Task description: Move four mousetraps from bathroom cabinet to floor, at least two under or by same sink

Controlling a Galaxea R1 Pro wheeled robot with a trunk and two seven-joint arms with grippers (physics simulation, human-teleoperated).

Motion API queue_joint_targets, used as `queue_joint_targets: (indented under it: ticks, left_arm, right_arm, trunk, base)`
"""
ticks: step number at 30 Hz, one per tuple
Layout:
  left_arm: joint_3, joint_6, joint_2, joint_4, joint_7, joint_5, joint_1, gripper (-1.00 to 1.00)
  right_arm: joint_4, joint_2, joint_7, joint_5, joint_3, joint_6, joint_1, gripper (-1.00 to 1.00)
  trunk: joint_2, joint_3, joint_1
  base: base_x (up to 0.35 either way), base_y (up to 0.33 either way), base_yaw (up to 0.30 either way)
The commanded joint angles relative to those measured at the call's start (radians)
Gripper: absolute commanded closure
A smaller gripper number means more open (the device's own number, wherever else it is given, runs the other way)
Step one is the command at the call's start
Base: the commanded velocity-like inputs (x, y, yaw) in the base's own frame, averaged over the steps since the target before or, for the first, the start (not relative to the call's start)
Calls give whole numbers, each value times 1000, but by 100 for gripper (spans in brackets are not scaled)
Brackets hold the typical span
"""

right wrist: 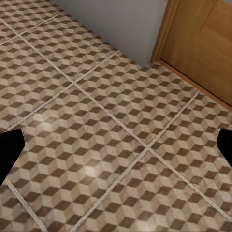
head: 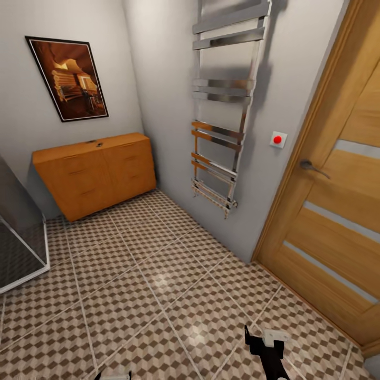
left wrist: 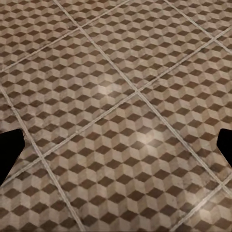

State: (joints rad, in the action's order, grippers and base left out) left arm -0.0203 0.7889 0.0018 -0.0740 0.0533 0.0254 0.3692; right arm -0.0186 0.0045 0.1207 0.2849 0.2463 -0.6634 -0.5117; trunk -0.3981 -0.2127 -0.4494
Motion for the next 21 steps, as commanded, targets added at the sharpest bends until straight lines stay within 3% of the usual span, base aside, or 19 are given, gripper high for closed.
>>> queue_joint_targets:
  ticks: [1,12,21]
  left_arm:
    - [-3,6,0,-4,2,2,2,-100]
    - [-3,6,0,-4,3,2,2,-100]
    - [-3,6,0,-4,2,2,2,-100]
  right_arm:
    - [1,0,5,5,9,-2,-1,-100]
    - [1,0,5,5,9,-2,-1,-100]
    - [1,0,5,5,8,-2,-1,-100]
  trunk:
    - [-2,-2,-1]
    - [-2,-2,-1]
    - [-2,-2,-1]
  base:
    - [0,0,212]
    - [7,0,212]
    - [113,0,212]
